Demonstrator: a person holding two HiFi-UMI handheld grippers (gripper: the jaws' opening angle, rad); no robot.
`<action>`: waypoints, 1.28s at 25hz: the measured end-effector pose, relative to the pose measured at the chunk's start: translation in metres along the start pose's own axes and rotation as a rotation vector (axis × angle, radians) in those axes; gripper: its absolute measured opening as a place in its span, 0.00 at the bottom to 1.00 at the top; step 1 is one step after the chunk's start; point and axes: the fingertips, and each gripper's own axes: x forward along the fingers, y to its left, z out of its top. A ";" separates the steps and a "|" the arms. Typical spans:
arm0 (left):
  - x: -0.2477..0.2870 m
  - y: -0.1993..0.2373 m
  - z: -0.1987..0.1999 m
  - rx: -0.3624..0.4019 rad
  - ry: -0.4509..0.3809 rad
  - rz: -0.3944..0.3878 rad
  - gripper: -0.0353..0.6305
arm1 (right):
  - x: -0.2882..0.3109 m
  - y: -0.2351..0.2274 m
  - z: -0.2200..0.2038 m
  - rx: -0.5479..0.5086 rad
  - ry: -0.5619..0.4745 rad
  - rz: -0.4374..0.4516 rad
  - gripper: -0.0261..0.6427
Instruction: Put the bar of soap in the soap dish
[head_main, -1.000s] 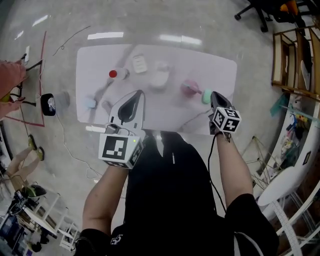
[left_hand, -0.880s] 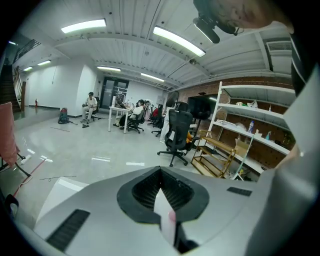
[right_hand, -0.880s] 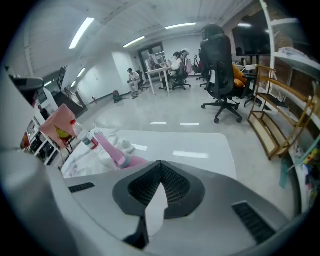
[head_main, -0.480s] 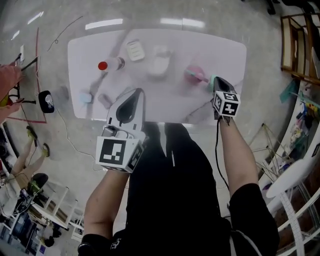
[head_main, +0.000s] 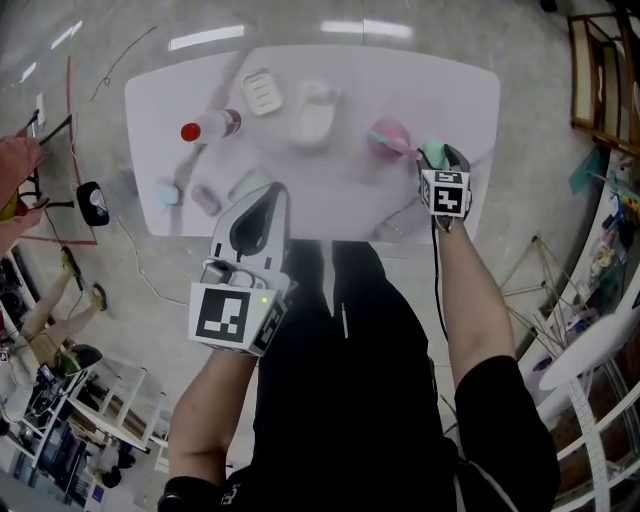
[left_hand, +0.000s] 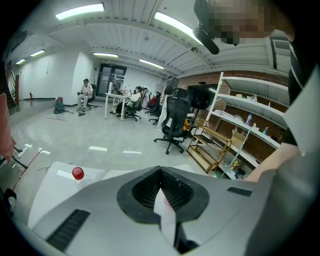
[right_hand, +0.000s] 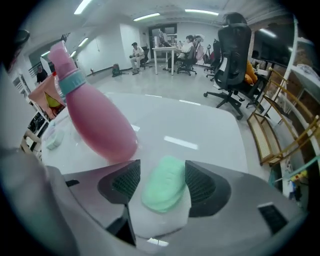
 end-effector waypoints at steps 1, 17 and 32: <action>0.001 -0.002 0.001 -0.002 -0.004 -0.005 0.06 | 0.003 -0.003 -0.003 0.000 0.011 -0.009 0.46; -0.015 0.007 -0.005 0.022 0.049 0.039 0.07 | 0.024 -0.012 -0.020 0.140 0.116 -0.008 0.49; -0.061 -0.004 0.040 0.046 -0.018 0.064 0.06 | -0.042 0.005 0.005 0.350 0.004 0.095 0.48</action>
